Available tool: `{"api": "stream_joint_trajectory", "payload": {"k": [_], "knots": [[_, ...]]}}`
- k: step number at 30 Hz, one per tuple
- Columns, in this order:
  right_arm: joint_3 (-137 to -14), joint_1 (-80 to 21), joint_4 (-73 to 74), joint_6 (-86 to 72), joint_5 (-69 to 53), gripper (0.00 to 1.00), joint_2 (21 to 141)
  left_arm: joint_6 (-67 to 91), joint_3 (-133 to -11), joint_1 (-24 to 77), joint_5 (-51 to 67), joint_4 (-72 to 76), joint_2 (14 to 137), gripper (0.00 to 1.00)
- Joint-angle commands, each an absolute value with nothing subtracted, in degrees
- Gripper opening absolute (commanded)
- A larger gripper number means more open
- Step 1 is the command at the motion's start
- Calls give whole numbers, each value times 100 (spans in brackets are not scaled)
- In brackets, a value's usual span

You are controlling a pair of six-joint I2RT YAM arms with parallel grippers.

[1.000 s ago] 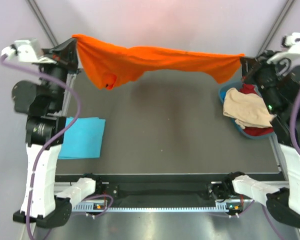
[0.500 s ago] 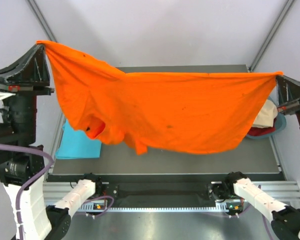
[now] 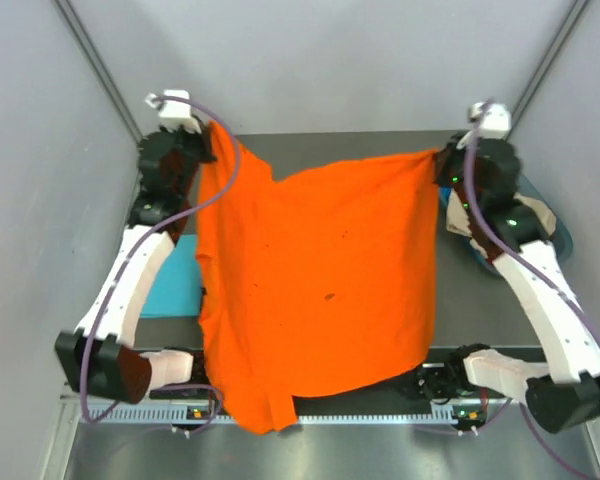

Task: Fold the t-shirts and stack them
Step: Flatten the tshirt out

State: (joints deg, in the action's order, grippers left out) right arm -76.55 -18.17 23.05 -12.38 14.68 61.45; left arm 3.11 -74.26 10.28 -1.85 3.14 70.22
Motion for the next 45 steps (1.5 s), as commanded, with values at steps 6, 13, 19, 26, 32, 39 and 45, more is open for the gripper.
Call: {"api": "stream_joint_trajectory", "payload": {"k": [6, 13, 19, 26, 32, 39, 45], "knots": [[-7107, -748, -395, -1819, -289, 0, 8970, 228, -7143, 791, -116, 1714, 9208, 0], [-9033, -642, -423, -1775, -1072, 0, 11467, 334, -8497, 571, 202, 1793, 11011, 0], [-10458, -598, 167, -1846, -836, 0, 12699, 553, -10281, 352, 518, 986, 12347, 0], [-11127, -484, 800, -1995, 500, 0, 13114, 1063, -10977, 229, 1072, 1344, 13121, 0], [-11223, -352, 616, -1855, 222, 0, 13209, 1212, -11610, 229, 1397, 1353, 13780, 0], [-11391, -264, 71, -1407, -580, 2, 13465, 889, -11681, 229, 1626, 1126, 13975, 0], [-11400, -194, -228, -1108, -659, 3, 13526, 396, -11435, 229, 1863, 1002, 13694, 0]]}}
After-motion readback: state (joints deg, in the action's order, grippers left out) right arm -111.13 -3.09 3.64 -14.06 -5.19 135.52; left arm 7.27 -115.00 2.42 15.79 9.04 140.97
